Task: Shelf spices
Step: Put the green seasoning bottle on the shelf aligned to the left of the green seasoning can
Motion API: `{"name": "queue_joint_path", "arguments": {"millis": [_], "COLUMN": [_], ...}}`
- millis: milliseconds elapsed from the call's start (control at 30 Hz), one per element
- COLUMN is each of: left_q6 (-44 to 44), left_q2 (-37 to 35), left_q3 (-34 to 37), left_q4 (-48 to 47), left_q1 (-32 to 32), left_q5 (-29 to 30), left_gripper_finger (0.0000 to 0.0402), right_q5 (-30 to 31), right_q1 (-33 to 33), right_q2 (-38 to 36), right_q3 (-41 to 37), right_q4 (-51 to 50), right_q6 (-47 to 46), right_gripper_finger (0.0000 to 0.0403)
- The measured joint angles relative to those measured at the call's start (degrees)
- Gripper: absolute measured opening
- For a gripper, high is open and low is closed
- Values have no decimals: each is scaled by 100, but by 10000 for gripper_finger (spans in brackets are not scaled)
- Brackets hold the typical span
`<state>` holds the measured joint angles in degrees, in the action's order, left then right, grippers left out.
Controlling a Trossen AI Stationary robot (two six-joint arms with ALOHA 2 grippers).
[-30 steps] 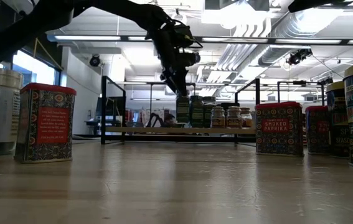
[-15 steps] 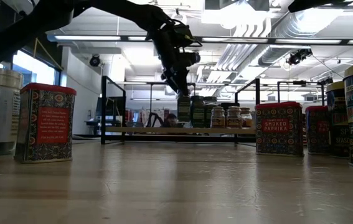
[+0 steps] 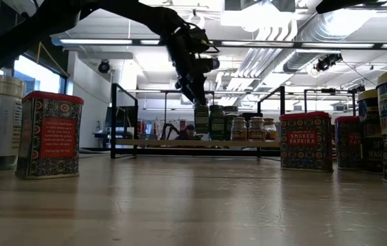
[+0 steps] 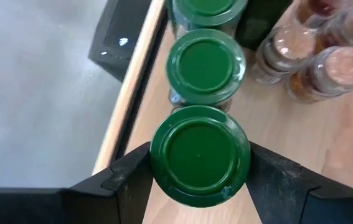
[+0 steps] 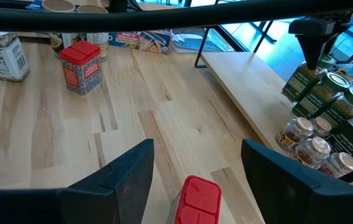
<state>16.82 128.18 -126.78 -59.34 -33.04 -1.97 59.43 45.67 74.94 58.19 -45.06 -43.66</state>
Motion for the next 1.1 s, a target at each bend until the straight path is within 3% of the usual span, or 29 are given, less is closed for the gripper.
{"name": "queue_joint_path", "arguments": {"millis": [333,1100], "left_q6": [26,-669], "left_q2": [-5,-20], "left_q3": [281,286], "left_q4": [97,630], "left_q1": [-50,-31], "left_q5": [-53,121], "left_gripper_finger": [276,278], "right_q5": [-1,-1], "right_q1": [0,0], "right_q2": [0,0], "right_q3": [0,0], "right_q4": [9,9], "right_q6": [9,17], "right_gripper_finger": [236,236]}}
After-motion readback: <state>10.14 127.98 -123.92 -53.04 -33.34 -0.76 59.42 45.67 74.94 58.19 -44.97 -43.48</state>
